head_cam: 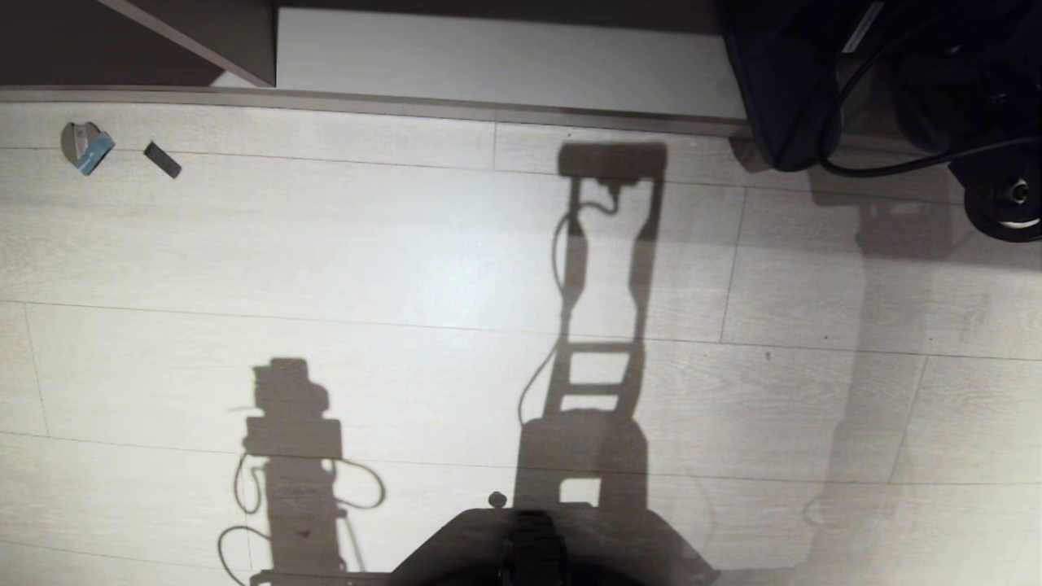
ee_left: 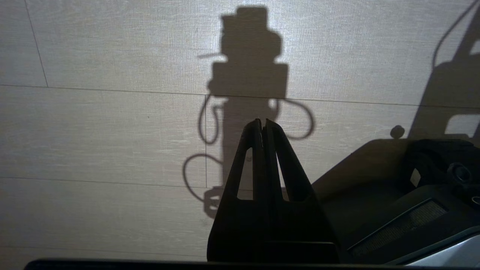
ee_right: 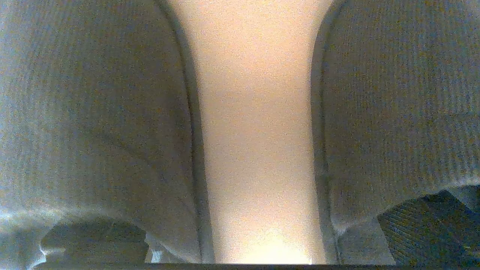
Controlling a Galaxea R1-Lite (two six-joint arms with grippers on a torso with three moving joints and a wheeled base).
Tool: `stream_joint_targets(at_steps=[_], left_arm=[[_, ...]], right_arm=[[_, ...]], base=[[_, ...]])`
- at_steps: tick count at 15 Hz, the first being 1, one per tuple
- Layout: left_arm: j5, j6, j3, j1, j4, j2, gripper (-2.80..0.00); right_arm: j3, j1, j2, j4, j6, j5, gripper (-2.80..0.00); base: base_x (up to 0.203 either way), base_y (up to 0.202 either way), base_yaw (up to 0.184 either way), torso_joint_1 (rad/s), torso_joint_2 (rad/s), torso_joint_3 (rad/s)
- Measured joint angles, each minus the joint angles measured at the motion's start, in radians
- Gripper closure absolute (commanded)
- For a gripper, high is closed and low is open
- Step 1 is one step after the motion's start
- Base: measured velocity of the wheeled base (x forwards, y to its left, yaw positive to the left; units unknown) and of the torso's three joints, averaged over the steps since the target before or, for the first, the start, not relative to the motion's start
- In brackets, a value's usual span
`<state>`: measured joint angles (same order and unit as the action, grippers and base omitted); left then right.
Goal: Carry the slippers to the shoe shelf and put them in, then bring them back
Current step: Place the slippers into the shoe cabinet
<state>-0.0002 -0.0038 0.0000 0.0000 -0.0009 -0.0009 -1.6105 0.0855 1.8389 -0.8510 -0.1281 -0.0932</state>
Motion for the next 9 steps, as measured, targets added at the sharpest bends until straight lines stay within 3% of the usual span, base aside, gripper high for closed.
stream_joint_targets(at_steps=[4,7,9], left_arm=[[0.0,0.0,0.0,0.0,0.0,0.0,0.0],[0.0,0.0,0.0,0.0,0.0,0.0,0.0],[0.0,-0.001,0.0,0.0,0.0,0.0,0.0]], right_arm=[[0.074,0.0,-0.034,-0.003,0.008,0.008,-2.8],[0.089,-0.002,-0.046,-0.004,0.094,0.035,-2.8],[0.102,-0.002,-0.061,-0.004,0.097,0.042,-2.8]], base=[[0.0,0.0,0.0,0.0,0.0,0.0],[0.0,0.0,0.0,0.0,0.0,0.0],[0.0,0.0,0.0,0.0,0.0,0.0]])
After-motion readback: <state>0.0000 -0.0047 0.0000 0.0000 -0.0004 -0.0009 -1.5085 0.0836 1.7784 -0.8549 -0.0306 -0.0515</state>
